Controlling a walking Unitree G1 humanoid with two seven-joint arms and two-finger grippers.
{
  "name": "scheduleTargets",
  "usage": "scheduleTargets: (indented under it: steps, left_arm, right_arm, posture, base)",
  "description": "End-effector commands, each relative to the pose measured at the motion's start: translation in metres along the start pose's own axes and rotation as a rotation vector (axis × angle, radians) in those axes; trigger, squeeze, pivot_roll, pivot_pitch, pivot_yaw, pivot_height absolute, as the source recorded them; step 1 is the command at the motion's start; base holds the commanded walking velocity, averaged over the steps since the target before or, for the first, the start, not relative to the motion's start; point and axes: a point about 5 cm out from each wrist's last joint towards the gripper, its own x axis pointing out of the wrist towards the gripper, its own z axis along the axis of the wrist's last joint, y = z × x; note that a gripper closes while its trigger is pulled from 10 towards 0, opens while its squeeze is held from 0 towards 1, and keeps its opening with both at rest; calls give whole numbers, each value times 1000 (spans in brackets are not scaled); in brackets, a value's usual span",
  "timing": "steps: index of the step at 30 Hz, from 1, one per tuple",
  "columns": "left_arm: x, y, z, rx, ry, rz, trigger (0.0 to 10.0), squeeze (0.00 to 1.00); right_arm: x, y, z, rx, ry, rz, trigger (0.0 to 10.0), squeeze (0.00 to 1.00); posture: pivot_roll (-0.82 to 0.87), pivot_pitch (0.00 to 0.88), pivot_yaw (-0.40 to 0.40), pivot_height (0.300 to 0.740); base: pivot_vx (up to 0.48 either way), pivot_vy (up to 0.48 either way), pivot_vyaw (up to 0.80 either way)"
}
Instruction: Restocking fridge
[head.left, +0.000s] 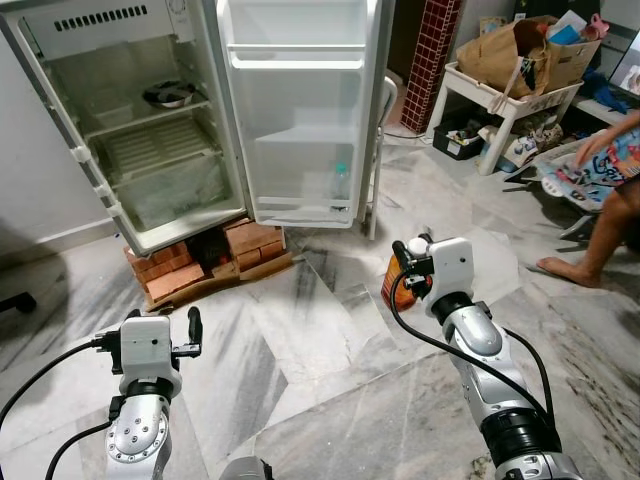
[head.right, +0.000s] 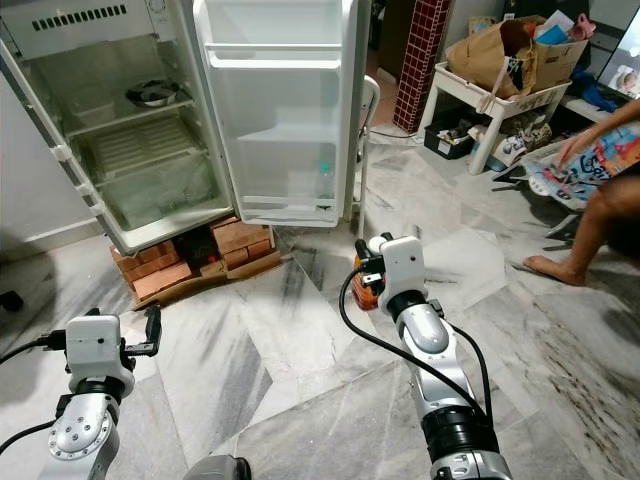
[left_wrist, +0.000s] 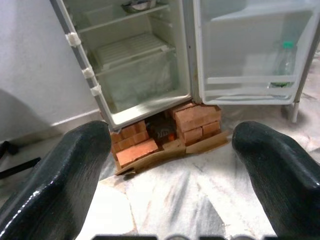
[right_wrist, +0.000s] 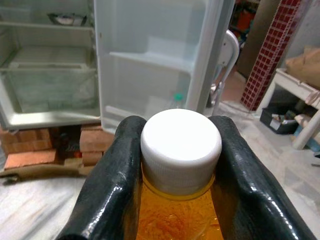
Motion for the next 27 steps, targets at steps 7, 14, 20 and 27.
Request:
scheduleTargets:
  steps: [7,14,20,27]
  left_arm:
    - [11,-5,7,-15,-41,-40,10000,0]
    - [19,-8,13,-18,-62,-77,10000,0]
    - [21,-11,15,-37,-71,-67,10000,0]
    - [16,-13,13,-43,-67,-77,10000,0]
  right_arm:
    - [14,14,15,23,-82,33,10000,0]
    - [19,35,23,1,-138,152,10000,0]
    - [20,35,22,-2,-137,140,10000,0]
    - [19,39,22,-7,-142,160,10000,0]
  posture:
    - [42,0,14,740]
    - [32,0,26,740]
    - [37,0,22,740]
    - [34,9,21,740]
  base:
    - [0,0,0]
    - [0,0,66]
    - [0,0,682]
    - [199,0,196]
